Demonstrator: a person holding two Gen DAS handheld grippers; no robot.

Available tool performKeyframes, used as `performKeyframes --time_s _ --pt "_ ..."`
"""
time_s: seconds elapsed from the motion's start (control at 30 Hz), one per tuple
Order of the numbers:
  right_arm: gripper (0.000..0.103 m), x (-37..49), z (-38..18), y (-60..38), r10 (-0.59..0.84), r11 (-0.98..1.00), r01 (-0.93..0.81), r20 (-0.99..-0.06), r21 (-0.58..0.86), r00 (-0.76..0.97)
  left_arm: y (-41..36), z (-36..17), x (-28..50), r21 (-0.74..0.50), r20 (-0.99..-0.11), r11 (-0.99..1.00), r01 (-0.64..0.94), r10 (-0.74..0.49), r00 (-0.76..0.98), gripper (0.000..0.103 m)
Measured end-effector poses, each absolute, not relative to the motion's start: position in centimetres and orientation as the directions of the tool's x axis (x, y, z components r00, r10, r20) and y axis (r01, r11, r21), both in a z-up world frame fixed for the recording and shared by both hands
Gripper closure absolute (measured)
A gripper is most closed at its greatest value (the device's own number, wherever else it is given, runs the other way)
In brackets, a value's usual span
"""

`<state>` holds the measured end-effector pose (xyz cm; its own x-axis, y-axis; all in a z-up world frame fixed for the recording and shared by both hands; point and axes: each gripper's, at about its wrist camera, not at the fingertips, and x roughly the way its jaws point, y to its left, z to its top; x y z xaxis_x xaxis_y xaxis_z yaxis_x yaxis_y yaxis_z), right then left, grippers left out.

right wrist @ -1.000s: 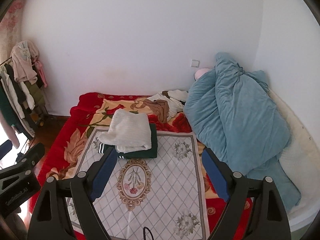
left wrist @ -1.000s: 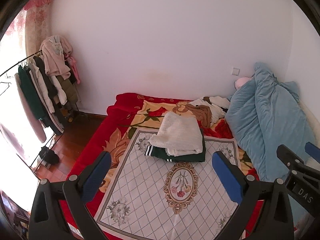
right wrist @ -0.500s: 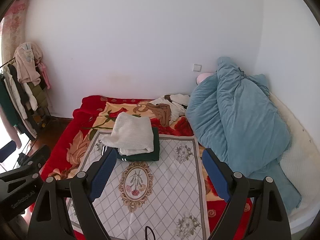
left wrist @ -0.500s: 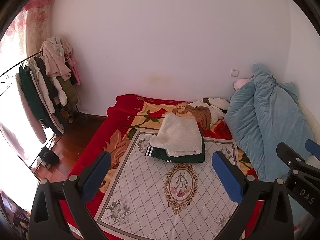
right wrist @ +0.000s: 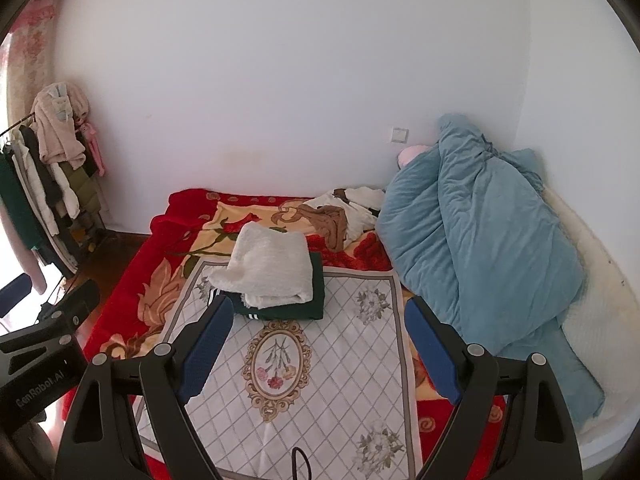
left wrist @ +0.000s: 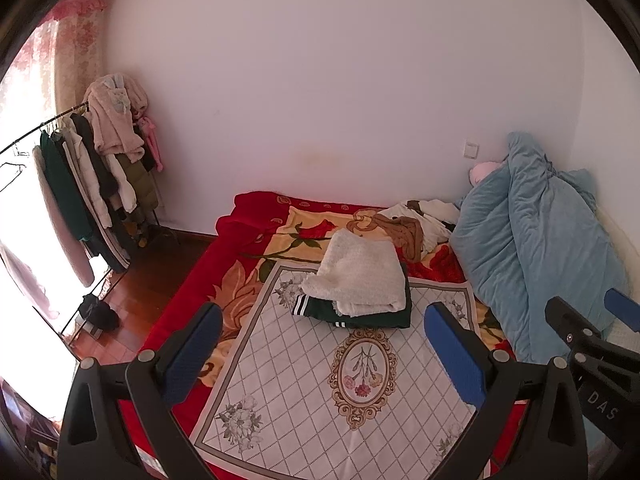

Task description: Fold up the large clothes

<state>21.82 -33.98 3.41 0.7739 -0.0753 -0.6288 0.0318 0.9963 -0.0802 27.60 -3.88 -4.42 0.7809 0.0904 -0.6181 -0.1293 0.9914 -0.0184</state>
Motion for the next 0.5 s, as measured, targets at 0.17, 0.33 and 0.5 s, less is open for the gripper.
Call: performKeyframes --time_s 0.17,0.33,0.5 --pt "0.014 21.86 3.42 -33.9 -0.068 0.997 0.026 -0.629 -0.076 0.775 -3.75 -4.37 27.5 -0.017 -0.619 0.992 -0.129 0.091 0.78 0.0" --pt "0.014 22.1 3.33 -33.75 -0.067 0.997 0.024 -0.629 -0.076 0.774 -3.77 -4.39 27.41 -0.013 -0.619 0.992 -0.129 0.093 0.78 0.0" --pt "0.014 22.07 3.25 -33.69 -0.065 0.997 0.023 -0.631 -0.076 0.773 -3.79 -4.43 27.27 -0.014 -0.62 0.992 -0.129 0.093 0.779 0.0"
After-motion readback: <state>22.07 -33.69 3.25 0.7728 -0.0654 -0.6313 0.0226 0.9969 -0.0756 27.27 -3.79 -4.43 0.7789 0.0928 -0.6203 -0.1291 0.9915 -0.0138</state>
